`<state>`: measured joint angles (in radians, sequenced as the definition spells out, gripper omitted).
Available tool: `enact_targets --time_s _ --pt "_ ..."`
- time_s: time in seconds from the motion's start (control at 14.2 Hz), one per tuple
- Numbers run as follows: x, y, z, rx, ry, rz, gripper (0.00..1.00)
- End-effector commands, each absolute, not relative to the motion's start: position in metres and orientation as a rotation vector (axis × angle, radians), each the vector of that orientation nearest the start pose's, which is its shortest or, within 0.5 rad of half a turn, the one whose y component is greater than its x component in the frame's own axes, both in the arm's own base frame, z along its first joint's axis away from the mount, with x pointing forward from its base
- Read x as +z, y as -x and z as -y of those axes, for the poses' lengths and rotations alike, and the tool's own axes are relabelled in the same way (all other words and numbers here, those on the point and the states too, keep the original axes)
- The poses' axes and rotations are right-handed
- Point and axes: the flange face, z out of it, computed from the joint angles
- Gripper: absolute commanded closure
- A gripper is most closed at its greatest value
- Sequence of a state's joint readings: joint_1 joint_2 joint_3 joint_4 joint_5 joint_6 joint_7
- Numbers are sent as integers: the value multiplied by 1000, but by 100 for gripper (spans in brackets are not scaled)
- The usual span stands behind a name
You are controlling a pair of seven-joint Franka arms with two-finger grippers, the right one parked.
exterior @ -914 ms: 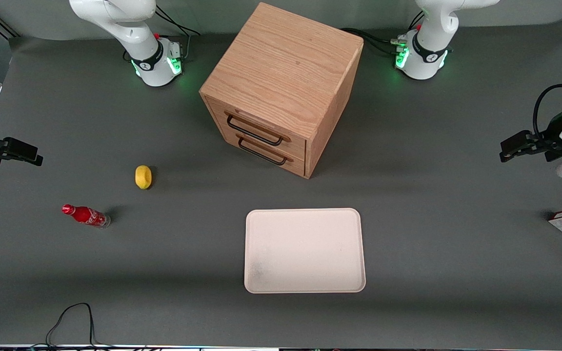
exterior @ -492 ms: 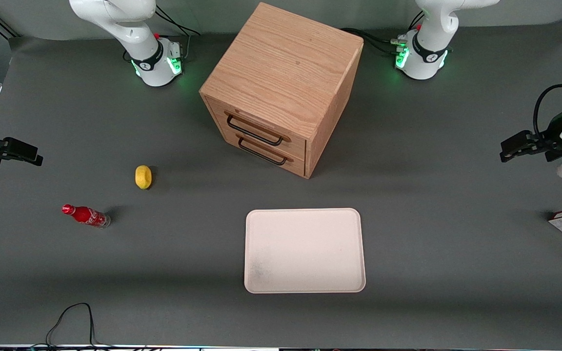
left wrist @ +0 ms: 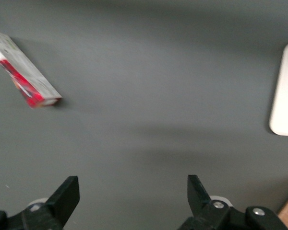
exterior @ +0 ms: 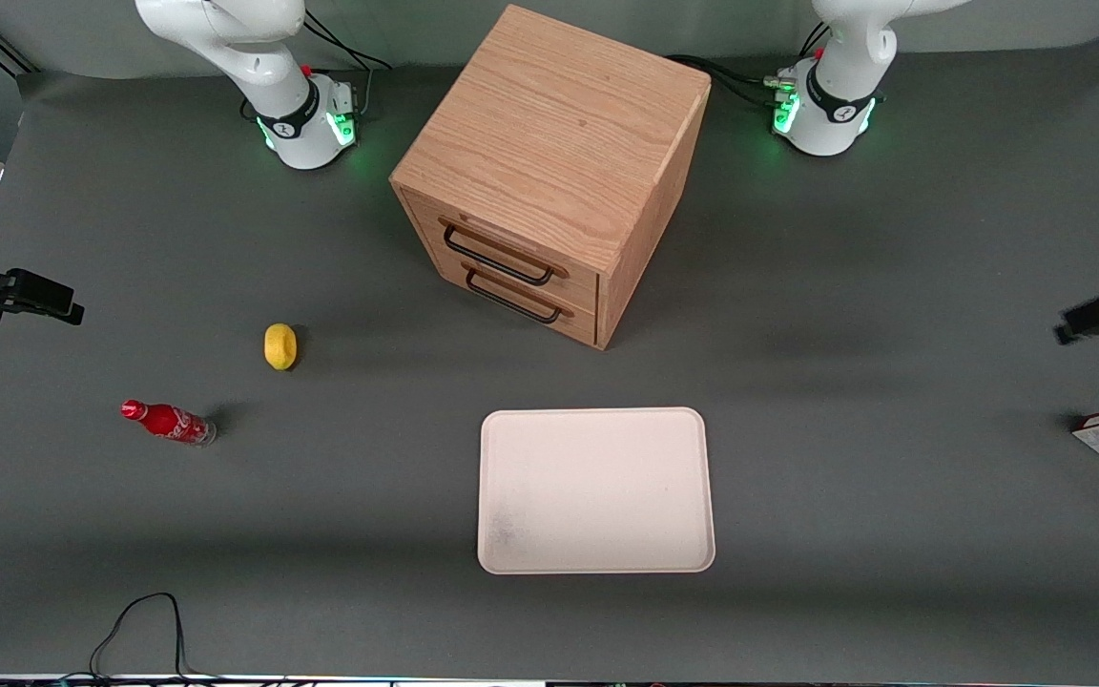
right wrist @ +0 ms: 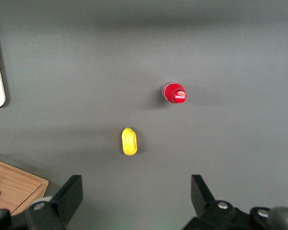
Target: Place red cookie box on tray
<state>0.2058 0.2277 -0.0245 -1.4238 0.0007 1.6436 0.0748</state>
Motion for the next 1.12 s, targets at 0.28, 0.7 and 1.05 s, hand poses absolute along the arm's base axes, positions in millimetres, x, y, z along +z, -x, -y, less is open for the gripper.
enact_targets --time_s 0.28,0.7,1.05 --pt "514 -651 -322 -63 3144 144 0" --pt "495 -613 -414 -99 3121 202 0" --pt "466 -617 -419 -85 3066 716 0"
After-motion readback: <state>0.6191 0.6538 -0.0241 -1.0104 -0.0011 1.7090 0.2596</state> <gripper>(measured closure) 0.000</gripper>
